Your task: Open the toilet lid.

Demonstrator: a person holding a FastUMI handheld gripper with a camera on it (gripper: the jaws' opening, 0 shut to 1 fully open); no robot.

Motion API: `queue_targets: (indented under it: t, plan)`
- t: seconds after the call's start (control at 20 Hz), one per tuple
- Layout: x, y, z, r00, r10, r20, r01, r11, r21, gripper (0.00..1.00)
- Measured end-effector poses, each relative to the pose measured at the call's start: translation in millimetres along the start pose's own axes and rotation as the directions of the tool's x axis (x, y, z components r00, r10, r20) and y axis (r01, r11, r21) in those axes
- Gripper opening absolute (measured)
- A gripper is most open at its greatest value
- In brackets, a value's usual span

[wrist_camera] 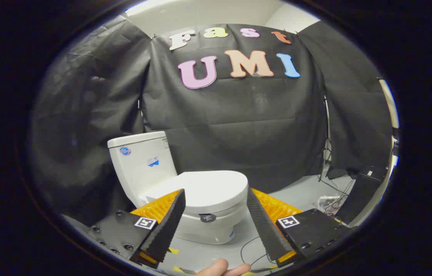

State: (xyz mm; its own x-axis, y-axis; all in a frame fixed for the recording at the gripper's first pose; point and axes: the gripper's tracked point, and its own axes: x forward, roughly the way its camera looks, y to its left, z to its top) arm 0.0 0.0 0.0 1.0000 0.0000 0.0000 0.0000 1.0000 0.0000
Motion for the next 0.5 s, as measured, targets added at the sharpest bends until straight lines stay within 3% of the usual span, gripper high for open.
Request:
queue_targets:
  t: [0.5]
  plan:
    - [-1.5,-5.7,1.7,1.000,-0.012,0.013,0.012,1.000,0.012,0.99]
